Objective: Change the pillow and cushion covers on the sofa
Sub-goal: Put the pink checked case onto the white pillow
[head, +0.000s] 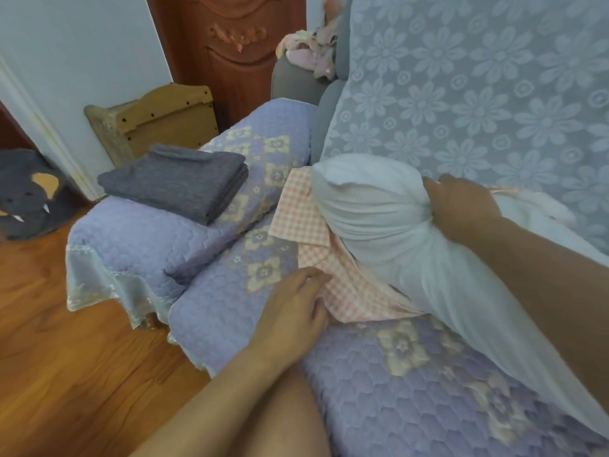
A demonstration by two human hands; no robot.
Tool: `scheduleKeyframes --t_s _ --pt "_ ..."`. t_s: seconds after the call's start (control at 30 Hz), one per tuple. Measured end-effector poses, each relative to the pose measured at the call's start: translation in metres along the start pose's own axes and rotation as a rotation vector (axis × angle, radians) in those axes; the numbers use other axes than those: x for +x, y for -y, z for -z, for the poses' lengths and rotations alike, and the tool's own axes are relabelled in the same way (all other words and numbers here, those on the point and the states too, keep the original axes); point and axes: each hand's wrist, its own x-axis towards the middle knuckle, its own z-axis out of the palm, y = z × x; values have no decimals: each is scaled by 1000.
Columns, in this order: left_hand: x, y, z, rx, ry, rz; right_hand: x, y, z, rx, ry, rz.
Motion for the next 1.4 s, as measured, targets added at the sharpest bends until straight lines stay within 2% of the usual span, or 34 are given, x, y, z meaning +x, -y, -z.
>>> scheduleKeyframes --t_s 0.17,0.37,0.43,0.47,0.5,0.6,0.63,0.67,0.8,0.9,0.97,1.03,1.07,1.1,1.13,1.17,1.23,1.27,1.33,1.4 --pt "49 2 -38 297 262 -335 17 -8 -12 -12 42 13" --pt "113 22 -50 708 617 -258 11 -3 -25 -11 23 32" --pt "116 15 -36 827 698 -255 9 -3 -27 -4 20 44" --pt "111 9 -27 814 687 -233 9 -4 -26 5 12 48" --pt "102 1 -16 763 635 -212 8 -5 -25 14 11 50" --pt "38 -27 21 617 242 -255 7 -5 -19 21 12 65" --pt "8 -33 30 597 123 -220 5 -5 -16 29 4 81" --pt "-21 -39 38 584 69 -126 2 -4 -15 36 -10 100" --pt "-78 -37 35 541 83 319 -19 10 -15 58 -51 168" --pt "-67 -22 12 294 20 561 -36 30 -16 101 -31 167" --pt "-46 -19 6 -155 -180 731 -47 40 -17 120 -36 168" --pt "-21 -26 14 -961 -437 913 -57 44 -19 121 -55 192" --pt "-13 -29 21 -1300 -504 951 -61 43 -21 122 -64 203" --pt "-8 -27 26 -1520 -518 958 -64 40 -23 124 -80 215" --pt "-5 -23 32 -1591 -472 973 -68 37 -25 124 -100 227" --pt "-5 -17 38 -1544 -382 1017 -72 34 -27 121 -123 240" --pt "-12 -8 46 -1294 -204 1122 -76 30 -28 114 -166 263" --pt "-17 -4 47 -1177 -204 1177 -77 30 -28 110 -177 268" --pt "-23 -1 47 -1036 -384 1256 -81 34 -27 94 -186 286" --pt "-24 0 45 -943 -606 1227 -87 42 -26 59 -188 338"
